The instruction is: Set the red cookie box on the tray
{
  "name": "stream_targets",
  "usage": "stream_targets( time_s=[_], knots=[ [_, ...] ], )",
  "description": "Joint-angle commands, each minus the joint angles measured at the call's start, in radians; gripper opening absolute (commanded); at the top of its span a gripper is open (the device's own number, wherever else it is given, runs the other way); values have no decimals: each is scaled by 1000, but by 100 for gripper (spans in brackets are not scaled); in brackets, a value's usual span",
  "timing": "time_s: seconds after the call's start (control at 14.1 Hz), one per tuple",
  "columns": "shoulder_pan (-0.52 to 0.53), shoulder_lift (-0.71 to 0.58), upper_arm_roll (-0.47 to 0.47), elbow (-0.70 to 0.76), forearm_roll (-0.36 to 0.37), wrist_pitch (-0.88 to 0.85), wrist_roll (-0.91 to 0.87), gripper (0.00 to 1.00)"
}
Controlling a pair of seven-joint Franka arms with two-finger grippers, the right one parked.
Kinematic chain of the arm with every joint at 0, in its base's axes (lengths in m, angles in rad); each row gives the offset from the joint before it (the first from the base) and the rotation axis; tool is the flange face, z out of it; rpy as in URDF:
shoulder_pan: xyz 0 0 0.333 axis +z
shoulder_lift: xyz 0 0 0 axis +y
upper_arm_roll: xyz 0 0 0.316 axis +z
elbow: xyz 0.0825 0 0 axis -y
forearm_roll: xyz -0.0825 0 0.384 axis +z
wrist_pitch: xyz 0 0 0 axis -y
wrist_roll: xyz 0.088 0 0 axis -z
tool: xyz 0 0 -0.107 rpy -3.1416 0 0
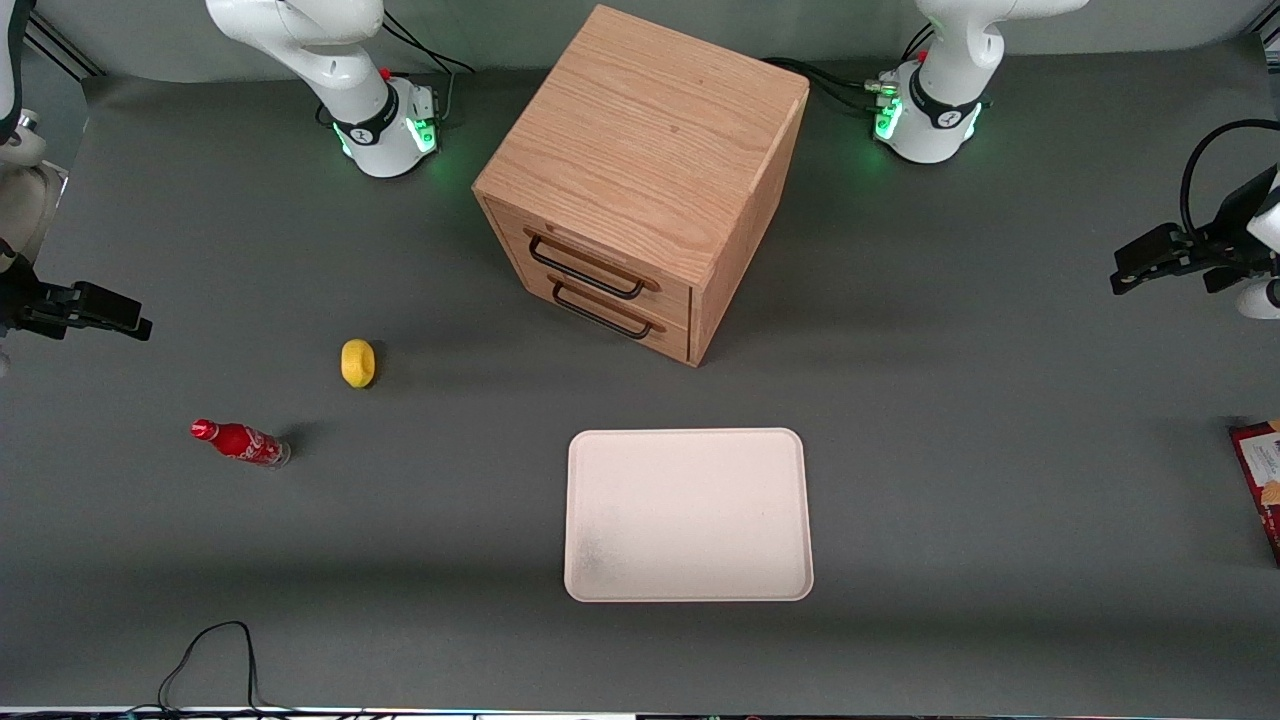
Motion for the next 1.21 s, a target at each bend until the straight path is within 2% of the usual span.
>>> stream_targets(
  time_s=[0.0,0.36,0.57,0.78,1.14],
  knots=[
    [-6,-17,3,-13,0,4,5,100],
    [-3,-1,4,-4,6,14,8,100],
    [87,75,6,66,4,45,60,100],
    [195,234,6,233,7,42,170,100],
    [363,546,4,595,3,31,333,100]
  ],
)
